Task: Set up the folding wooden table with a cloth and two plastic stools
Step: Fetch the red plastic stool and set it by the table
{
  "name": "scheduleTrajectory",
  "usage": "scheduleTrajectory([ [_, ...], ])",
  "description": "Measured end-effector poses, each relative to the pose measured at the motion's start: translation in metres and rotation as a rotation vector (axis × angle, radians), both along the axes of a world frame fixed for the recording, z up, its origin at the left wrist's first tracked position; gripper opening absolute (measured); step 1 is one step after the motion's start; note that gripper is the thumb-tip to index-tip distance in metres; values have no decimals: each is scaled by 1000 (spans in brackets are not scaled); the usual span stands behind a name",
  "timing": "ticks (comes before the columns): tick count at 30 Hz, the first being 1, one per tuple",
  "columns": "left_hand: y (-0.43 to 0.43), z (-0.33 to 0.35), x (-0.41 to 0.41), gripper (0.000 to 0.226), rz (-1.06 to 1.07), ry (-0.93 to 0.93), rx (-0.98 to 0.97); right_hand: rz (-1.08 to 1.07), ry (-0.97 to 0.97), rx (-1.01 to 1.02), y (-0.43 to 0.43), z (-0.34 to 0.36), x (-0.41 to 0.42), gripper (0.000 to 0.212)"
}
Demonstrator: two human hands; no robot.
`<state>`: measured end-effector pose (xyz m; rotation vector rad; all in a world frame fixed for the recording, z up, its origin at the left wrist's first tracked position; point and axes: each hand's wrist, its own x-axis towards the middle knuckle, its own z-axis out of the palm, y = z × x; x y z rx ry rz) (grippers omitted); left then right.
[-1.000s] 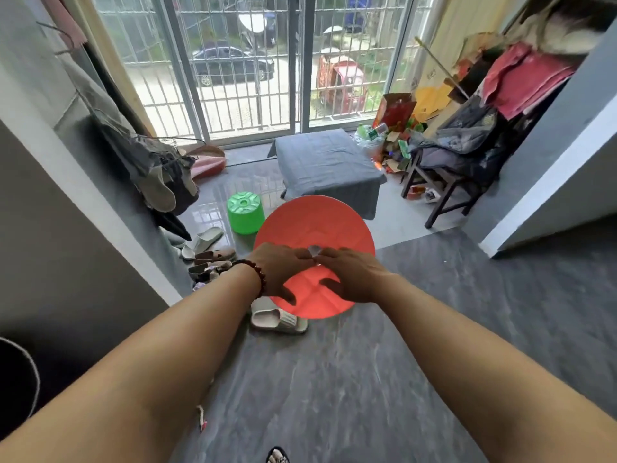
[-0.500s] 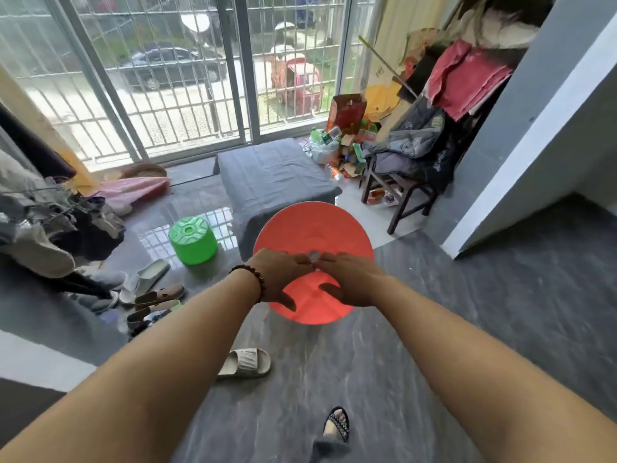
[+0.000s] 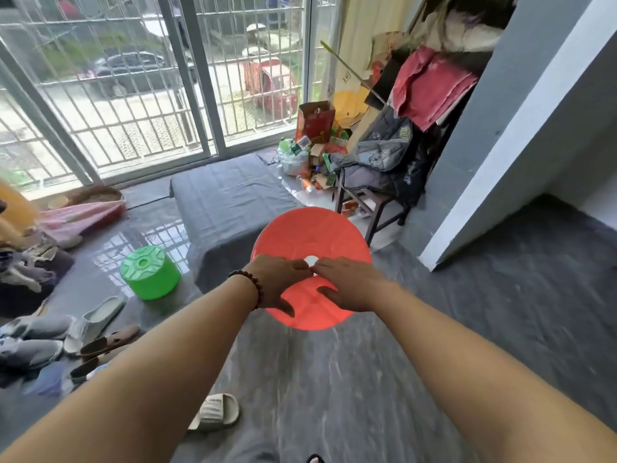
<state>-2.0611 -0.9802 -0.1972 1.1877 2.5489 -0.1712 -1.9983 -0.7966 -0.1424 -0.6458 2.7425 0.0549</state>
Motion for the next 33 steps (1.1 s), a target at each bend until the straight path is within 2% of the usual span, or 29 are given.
scheduleTrajectory([
  [2, -1, 35, -3, 86, -39, 58, -50, -14, -5, -17, 11, -25, -23, 55],
  [6, 19, 24, -47, 85, -39, -43, -85, -27, -22, -57, 15, -29, -65, 54],
  [10, 32, 26, -106, 87, -63, 28, -57, -69, -35, -47, 30, -29, -123, 52],
  [19, 49, 54, -254, 87, -91, 133, -38, -103, 86, -51, 45, 0, -262, 52],
  [33, 115, 36, -385, 85, -199, 94, -46, -170, 6, -36, 109, -21, -380, 51],
])
